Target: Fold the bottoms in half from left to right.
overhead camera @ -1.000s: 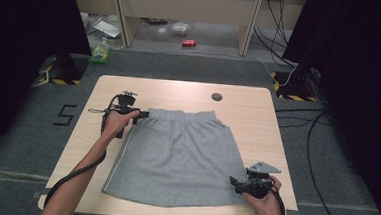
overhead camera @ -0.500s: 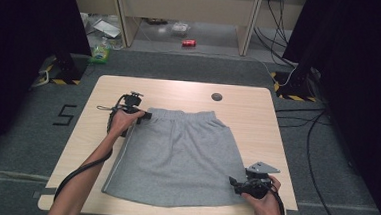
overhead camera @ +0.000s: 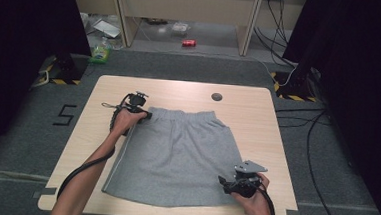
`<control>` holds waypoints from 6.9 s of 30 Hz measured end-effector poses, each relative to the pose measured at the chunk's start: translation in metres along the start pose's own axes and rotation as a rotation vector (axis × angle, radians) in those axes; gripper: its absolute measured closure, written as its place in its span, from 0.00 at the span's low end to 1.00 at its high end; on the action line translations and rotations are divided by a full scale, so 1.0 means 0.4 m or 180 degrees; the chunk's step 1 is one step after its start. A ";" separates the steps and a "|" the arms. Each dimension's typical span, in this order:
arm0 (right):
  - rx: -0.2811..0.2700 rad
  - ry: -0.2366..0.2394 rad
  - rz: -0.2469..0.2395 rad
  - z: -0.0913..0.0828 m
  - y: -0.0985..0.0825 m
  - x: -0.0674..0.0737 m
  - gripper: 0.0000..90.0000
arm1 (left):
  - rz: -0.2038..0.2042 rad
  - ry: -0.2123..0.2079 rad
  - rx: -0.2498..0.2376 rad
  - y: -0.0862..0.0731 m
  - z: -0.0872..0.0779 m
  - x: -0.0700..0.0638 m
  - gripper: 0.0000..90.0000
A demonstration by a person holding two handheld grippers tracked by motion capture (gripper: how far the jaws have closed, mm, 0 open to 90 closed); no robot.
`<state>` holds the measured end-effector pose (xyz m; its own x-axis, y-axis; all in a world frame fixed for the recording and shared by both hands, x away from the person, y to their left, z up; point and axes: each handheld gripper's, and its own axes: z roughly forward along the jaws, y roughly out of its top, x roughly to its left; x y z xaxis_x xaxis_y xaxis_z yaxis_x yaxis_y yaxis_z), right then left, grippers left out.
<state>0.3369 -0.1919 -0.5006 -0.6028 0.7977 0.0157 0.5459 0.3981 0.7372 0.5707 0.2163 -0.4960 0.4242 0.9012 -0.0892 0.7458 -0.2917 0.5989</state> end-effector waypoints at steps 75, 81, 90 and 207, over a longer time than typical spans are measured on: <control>0.0069 0.1432 -0.1136 0.365 0.262 0.706 0.93 | -0.0160 -0.0233 0.0018 0.001 -0.001 0.034 0.86; -0.0001 0.1489 -0.1119 0.338 0.273 0.684 0.93 | -0.0210 -0.0238 0.0004 0.003 -0.008 0.038 0.88; -0.0177 0.1513 -0.0939 0.278 0.284 0.626 0.93 | -0.0147 -0.0186 -0.0117 0.068 -0.075 0.000 0.88; -0.0385 -0.0224 0.0525 -0.063 0.055 -0.106 0.64 | -0.0156 -0.0603 -0.0142 0.151 0.007 -0.235 0.49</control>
<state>0.3598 -0.2283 -0.4678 -0.4666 0.8789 0.0988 0.5575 0.2056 0.8043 0.5774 0.1132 -0.4537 0.4802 0.8363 -0.2647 0.7462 -0.2309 0.6244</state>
